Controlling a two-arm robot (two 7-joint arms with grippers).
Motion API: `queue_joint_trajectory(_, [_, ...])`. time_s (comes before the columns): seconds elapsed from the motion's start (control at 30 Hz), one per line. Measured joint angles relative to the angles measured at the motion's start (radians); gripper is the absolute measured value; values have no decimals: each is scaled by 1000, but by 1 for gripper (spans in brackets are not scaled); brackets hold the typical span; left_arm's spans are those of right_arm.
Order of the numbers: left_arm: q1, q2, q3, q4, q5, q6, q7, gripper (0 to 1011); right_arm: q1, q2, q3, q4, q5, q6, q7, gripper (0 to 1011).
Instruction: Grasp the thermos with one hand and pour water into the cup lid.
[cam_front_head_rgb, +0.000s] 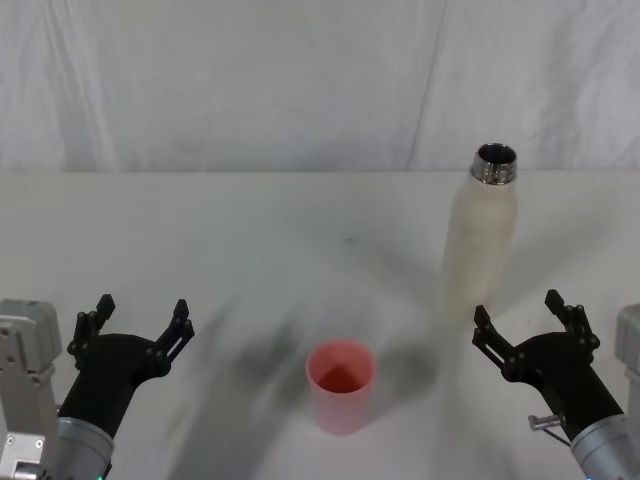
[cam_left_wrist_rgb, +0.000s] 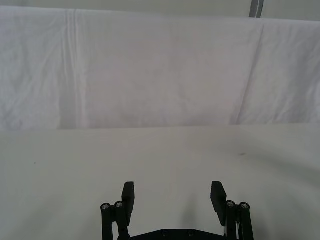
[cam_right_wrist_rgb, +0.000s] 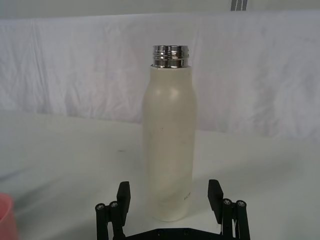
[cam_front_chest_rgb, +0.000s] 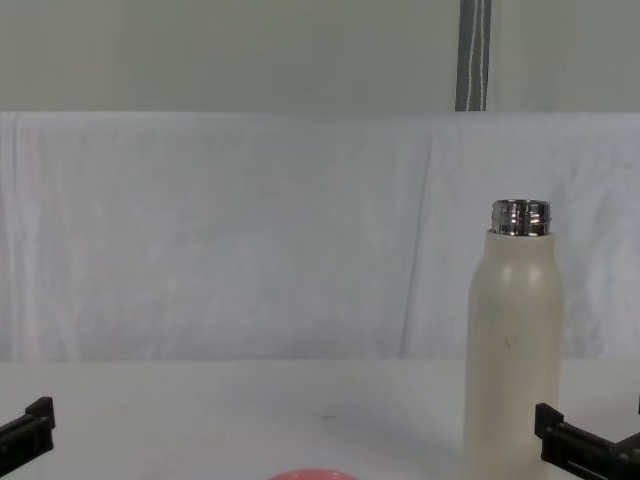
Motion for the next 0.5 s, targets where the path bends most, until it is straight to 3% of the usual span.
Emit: queue_joint_trajectory(0.5, [0, 0, 0, 0, 0, 0, 0, 1001, 54, -9, 54, 37, 45, 44, 96, 1001])
